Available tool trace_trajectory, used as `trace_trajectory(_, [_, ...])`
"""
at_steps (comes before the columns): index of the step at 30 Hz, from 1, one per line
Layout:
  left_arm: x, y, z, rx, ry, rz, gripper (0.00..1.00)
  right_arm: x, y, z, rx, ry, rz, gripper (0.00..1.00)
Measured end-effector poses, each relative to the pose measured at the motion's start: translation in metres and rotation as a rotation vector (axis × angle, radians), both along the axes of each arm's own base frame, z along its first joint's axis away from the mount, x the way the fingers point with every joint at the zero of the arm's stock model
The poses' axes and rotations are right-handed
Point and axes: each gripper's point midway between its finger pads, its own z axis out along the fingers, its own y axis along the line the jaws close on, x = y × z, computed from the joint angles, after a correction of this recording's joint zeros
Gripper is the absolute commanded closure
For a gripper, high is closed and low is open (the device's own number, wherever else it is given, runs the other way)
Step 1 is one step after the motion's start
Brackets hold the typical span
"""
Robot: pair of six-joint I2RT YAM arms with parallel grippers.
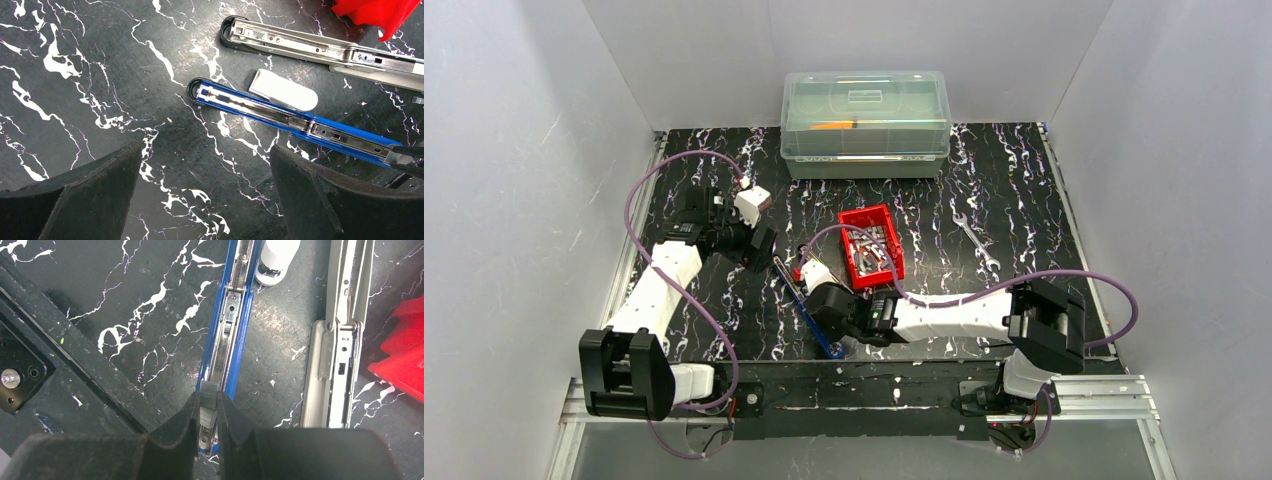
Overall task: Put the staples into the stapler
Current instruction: Install the staple into the stapler.
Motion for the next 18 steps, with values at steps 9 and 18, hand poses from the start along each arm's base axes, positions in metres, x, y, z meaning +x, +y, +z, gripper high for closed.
trace_trajectory(9, [-0.0001,-0.0013,-0.0004,-0.008,0.006,0.001,0.01,0.0025,-0.0003,-0.0007,0.006,0.018,0.0,0.79])
trace_trajectory(18, [-0.0001,-0.0012,-0.0003,-0.008,0.007,0.002,0.01,0.002,0.0001,-0.0074,0.0,0.038,0.005,0.8])
